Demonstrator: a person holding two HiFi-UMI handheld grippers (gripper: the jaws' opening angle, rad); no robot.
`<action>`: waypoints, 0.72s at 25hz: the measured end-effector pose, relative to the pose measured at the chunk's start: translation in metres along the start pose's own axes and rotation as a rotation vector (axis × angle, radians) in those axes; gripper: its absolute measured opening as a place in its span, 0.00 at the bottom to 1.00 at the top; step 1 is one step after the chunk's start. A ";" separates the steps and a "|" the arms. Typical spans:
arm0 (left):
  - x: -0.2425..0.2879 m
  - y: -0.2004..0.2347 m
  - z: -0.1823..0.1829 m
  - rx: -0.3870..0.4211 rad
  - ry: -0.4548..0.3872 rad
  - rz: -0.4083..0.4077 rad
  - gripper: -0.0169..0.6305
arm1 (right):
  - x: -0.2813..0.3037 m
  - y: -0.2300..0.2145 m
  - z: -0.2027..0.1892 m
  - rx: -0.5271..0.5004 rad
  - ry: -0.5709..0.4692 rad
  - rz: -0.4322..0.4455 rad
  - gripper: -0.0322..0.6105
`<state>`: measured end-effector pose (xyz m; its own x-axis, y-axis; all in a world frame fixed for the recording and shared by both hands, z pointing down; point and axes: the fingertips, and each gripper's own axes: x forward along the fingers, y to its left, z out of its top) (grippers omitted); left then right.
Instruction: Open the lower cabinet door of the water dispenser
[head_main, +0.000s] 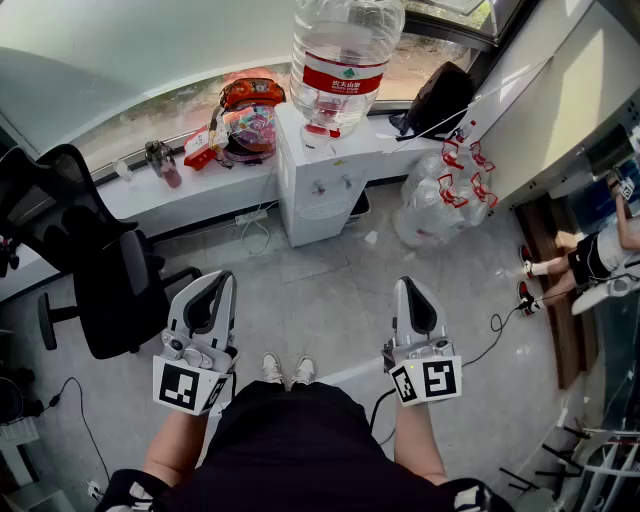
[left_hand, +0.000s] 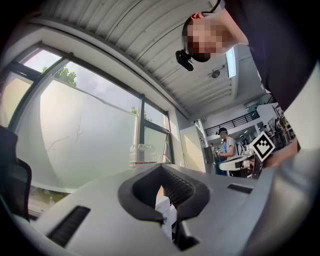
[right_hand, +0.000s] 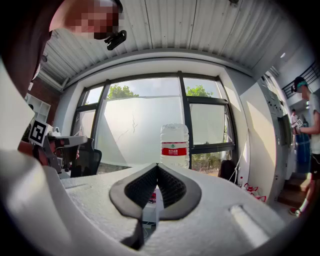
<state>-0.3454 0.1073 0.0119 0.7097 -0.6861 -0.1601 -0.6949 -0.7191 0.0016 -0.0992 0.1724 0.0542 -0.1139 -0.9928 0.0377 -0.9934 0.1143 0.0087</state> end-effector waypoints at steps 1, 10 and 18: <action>-0.002 0.003 0.001 0.000 -0.003 0.004 0.04 | 0.001 0.004 0.001 0.001 -0.004 0.003 0.06; 0.002 0.002 -0.001 0.004 0.005 -0.003 0.04 | 0.003 0.010 0.003 0.064 -0.026 0.038 0.06; 0.038 -0.035 -0.005 0.040 0.003 -0.047 0.04 | -0.022 -0.036 -0.006 0.086 -0.022 0.000 0.06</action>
<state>-0.2935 0.1058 0.0103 0.7423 -0.6517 -0.1557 -0.6645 -0.7459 -0.0458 -0.0611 0.1903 0.0589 -0.1127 -0.9935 0.0152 -0.9908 0.1112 -0.0772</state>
